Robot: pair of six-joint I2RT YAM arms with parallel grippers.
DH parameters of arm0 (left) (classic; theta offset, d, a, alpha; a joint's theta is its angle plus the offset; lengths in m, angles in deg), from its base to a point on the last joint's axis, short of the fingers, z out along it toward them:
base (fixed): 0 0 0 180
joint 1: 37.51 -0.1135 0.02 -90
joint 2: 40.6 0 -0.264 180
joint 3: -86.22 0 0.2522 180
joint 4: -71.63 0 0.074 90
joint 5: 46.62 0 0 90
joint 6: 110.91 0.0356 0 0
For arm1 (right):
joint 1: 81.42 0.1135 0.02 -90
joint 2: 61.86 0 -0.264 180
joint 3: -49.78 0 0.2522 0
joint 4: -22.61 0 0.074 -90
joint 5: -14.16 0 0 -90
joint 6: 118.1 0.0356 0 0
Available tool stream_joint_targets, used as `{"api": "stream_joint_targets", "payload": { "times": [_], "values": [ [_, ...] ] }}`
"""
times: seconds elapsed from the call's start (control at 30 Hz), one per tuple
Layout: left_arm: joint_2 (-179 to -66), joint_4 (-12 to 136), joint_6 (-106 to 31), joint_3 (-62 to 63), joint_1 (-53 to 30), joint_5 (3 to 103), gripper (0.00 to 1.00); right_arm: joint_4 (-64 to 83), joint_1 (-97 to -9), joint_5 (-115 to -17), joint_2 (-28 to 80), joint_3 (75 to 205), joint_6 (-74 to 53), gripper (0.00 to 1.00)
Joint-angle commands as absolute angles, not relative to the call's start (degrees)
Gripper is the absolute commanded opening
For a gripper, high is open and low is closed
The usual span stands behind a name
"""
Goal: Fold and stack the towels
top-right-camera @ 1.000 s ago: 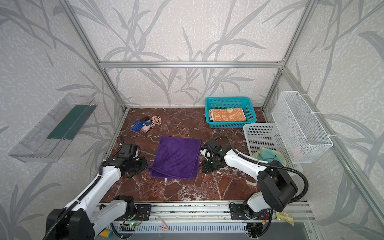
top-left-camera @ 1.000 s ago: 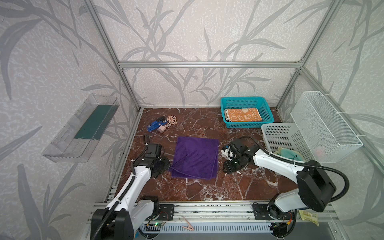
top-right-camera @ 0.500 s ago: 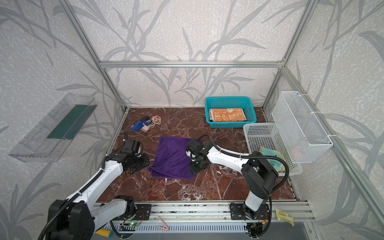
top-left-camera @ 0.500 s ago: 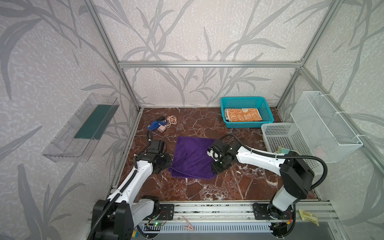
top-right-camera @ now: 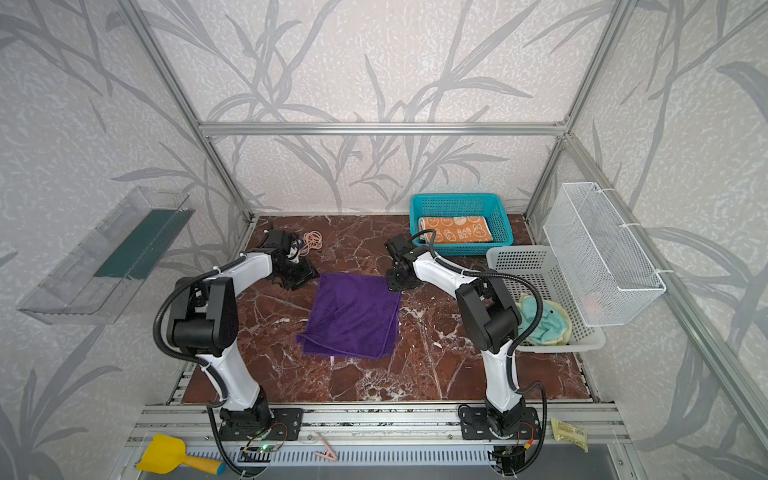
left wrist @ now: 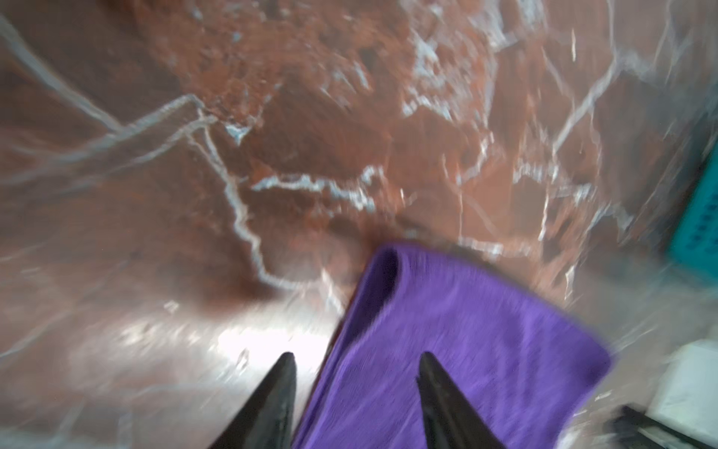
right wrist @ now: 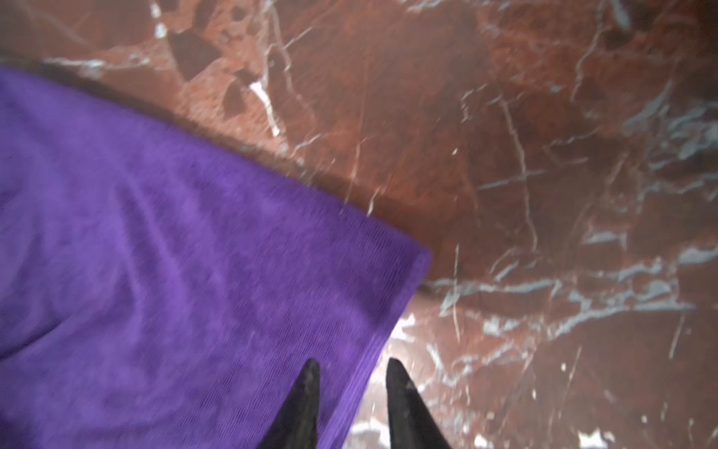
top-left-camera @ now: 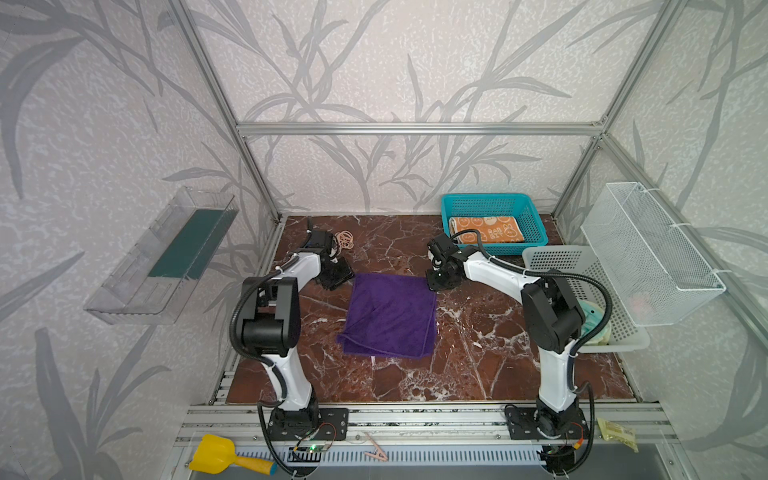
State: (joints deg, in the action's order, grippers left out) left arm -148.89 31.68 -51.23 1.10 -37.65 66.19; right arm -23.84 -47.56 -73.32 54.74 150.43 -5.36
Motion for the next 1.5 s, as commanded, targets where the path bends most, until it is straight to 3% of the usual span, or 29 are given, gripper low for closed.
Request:
{"api": "stream_joint_targets", "payload": {
  "times": [0.0,0.13,0.27,0.77,0.87,1.1,1.13,1.47],
  "values": [
    [-151.32,34.96,-52.80,-1.65,-38.63,72.89,0.58,-19.83,-47.41,-77.36,56.27,151.56,-4.07,0.32],
    [-155.00,35.92,-53.39,-4.19,-39.15,74.56,0.60,-19.19,-47.64,-78.97,58.80,153.07,-2.98,0.43],
    [-158.23,36.93,-54.57,-5.94,-39.02,78.08,0.62,-18.76,-48.62,-79.21,60.01,153.28,-0.83,0.49],
    [-160.81,38.05,-55.93,-5.76,-37.95,80.28,0.50,-16.78,-49.69,-76.37,62.92,153.02,0.73,0.51],
    [-161.32,38.51,-55.95,-6.11,-37.97,80.88,0.43,-15.52,-49.67,-74.77,63.53,153.39,0.07,0.45],
    [-157.93,38.69,-54.90,-6.25,-38.55,81.41,0.04,-16.65,-49.67,-74.04,60.04,154.42,-2.66,0.02],
    [-156.74,38.49,-54.32,-6.33,-38.57,81.21,0.00,-16.85,-49.69,-74.40,58.79,154.33,-3.31,0.00],
    [-139.34,39.93,-49.85,-5.49,-37.98,81.52,0.00,-16.07,-49.45,-78.88,38.83,149.97,-7.40,0.00]
  ]
}}
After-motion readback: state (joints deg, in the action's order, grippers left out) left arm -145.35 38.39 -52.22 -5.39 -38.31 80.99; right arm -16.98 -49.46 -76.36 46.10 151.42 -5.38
